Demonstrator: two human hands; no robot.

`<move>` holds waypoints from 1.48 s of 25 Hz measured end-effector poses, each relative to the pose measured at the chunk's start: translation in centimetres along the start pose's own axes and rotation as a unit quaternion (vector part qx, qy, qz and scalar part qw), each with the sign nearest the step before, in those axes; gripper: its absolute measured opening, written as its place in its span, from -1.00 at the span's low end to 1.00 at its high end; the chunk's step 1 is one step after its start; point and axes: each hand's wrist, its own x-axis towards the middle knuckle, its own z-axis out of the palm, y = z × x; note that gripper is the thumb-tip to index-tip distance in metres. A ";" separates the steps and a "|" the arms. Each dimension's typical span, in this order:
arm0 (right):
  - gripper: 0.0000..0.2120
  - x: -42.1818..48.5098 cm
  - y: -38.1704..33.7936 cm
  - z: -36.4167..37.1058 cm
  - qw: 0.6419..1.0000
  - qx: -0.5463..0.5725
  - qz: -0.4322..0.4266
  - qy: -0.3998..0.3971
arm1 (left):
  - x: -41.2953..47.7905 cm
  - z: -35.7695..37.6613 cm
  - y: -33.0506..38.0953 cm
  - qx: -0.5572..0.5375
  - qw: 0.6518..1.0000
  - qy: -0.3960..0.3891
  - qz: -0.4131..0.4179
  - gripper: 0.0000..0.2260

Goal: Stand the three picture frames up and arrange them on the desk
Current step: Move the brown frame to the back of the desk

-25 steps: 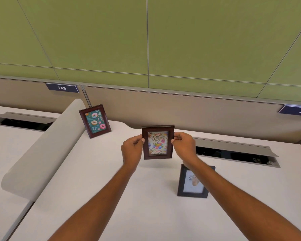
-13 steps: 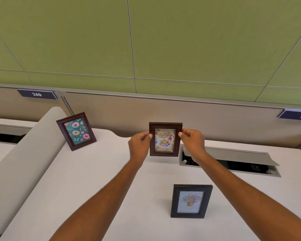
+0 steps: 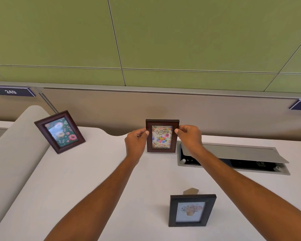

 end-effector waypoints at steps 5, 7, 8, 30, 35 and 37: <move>-0.72 0.3 0.7 0.6 1.000 0.014 0.008 -0.007 | 0.5 -0.1 -0.7 0.000 1.000 -0.008 -0.009 -0.76; -0.71 0.4 0.9 0.8 1.000 0.019 0.013 -0.011 | 0.5 -0.2 -0.9 -0.012 1.000 -0.007 -0.017 -0.77; -0.72 0.4 1.0 0.8 1.000 0.020 0.016 -0.012 | 0.5 -0.2 -0.9 -0.014 1.000 -0.008 -0.021 -0.76; -0.57 0.7 0.1 1.6 0.991 0.064 0.082 -0.080 | 1.7 0.7 0.9 -0.047 0.958 -0.189 -0.213 -0.26; -0.59 1.3 0.1 1.6 0.985 0.110 0.105 -0.085 | 4.0 1.3 0.8 -0.079 0.939 -0.212 -0.258 -0.17; -0.58 1.6 0.2 1.7 0.984 0.111 0.112 -0.082 | 4.6 1.4 0.8 -0.081 0.936 -0.214 -0.269 -0.11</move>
